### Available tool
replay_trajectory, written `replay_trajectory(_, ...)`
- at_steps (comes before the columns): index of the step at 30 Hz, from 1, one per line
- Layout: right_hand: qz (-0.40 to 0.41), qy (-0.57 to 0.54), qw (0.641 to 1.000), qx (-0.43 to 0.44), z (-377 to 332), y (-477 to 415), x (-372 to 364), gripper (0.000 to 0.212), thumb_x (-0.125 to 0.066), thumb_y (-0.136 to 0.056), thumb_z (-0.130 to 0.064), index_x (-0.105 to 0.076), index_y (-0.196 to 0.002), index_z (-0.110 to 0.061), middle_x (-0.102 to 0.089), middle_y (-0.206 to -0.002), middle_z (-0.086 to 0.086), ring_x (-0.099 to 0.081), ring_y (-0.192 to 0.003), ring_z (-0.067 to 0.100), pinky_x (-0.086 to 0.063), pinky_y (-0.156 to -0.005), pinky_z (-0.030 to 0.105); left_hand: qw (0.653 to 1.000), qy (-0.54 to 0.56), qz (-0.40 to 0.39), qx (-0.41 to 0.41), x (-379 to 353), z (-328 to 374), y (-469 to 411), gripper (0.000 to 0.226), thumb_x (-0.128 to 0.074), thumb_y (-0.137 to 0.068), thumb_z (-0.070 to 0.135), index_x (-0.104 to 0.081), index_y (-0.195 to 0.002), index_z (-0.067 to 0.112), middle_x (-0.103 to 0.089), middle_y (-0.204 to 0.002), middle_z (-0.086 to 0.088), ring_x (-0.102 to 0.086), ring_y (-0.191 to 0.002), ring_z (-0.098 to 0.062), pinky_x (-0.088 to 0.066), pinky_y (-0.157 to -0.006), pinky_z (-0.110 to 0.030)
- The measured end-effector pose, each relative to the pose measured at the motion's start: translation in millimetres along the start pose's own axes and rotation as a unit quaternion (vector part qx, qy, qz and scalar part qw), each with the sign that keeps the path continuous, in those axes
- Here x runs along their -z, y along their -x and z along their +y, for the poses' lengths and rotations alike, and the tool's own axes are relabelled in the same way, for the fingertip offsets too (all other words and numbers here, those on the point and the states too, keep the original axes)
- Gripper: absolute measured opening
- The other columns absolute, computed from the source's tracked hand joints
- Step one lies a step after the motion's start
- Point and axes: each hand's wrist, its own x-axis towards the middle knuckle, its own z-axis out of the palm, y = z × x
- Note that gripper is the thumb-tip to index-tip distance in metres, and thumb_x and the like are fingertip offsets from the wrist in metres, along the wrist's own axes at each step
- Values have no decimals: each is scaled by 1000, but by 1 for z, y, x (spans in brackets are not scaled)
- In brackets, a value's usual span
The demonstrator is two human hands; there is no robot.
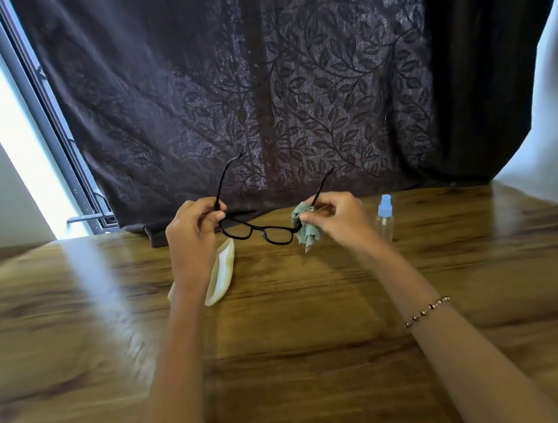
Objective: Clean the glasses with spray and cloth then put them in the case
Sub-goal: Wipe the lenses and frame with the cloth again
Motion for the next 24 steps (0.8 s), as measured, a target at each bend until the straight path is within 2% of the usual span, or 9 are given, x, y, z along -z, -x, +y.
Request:
replay_trajectory(2, 43, -59, 997, 6, -5, -2, 7, 20, -72, -84, -18, -69, -104, -20, -67, -89, -8, -61, -81, 3, -45, -68, 14, 1000, -12, -8, -13, 0, -3, 1, 15, -62, -86, -4, -71, -92, 7, -62, -87, 0, -56, -79, 14, -42, -74, -2)
replay_trajectory(5, 125, -169, 976, 59, -16, -2, 22, 18, -72, -84, -15, -68, -95, -27, -67, -94, -1, -60, -80, 5, -50, -69, 16, 1000, -16, -11, -21, 1, -7, 2, 16, -60, -86, -7, -71, -94, 3, -62, -88, -1, -57, -80, 15, -43, -74, -1)
replay_trajectory(8, 156, -215, 959, 97, -19, -1, 21, 18, -73, -83, -13, -69, -93, -28, -66, -95, 4, -57, -79, 5, -53, -73, 17, 999, -27, -11, -19, 1, -10, 2, 16, -60, -87, -5, -71, -95, 4, -61, -89, 1, -57, -81, 15, -42, -74, -1)
replay_trajectory(13, 183, -309, 931, 72, -15, -4, 21, 16, -71, -84, -7, -69, -91, -20, -63, -78, -9, -56, -69, -3, -51, -69, 16, 998, -43, 9, 37, 4, -16, 2, 15, -61, -88, 1, -71, -96, 9, -60, -91, 4, -56, -75, 8, -47, -72, -4)
replay_trajectory(15, 199, -276, 939, 49, -8, -6, 20, 14, -70, -85, -7, -69, -93, -18, -62, -76, -11, -56, -65, -8, -47, -64, 10, 997, -26, 19, 67, 3, -15, 2, 14, -62, -88, 3, -71, -98, 8, -61, -94, 0, -56, -74, 5, -45, -68, -1)
replay_trajectory(17, 180, -200, 963, -1, 3, -7, 16, 12, -69, -86, -10, -68, -92, -21, -63, -79, -11, -59, -71, -4, -46, -59, 10, 995, -7, 23, 92, 3, -14, 1, 14, -62, -88, 4, -70, -99, 8, -62, -94, -1, -57, -73, 5, -43, -66, 0)
replay_trajectory(20, 84, -53, 992, -84, 23, -8, 5, 15, -68, -87, -13, -65, -89, -27, -65, -94, -8, -56, -78, 0, -41, -61, 11, 993, 10, 31, 114, 2, -14, 0, 13, -63, -88, 6, -69, -97, 13, -64, -94, -1, -58, -75, 3, -44, -65, 0)
replay_trajectory(22, 33, 22, 992, -117, 35, -7, -4, 19, -68, -87, -13, -65, -101, -26, -62, -101, -6, -54, -81, 1, -40, -64, 9, 990, 28, 33, 131, 2, -13, 0, 13, -63, -89, 7, -69, -97, 15, -66, -95, -1, -60, -77, 1, -44, -64, 0)
replay_trajectory(24, 18, 41, 991, -126, 43, -7, -8, 24, -69, -86, -11, -66, -109, -19, -60, -103, -4, -56, -88, 7, -41, -70, 14, 989, 38, 33, 141, 1, -11, 0, 13, -63, -89, 7, -69, -98, 14, -67, -95, -2, -61, -79, 0, -44, -64, 0)
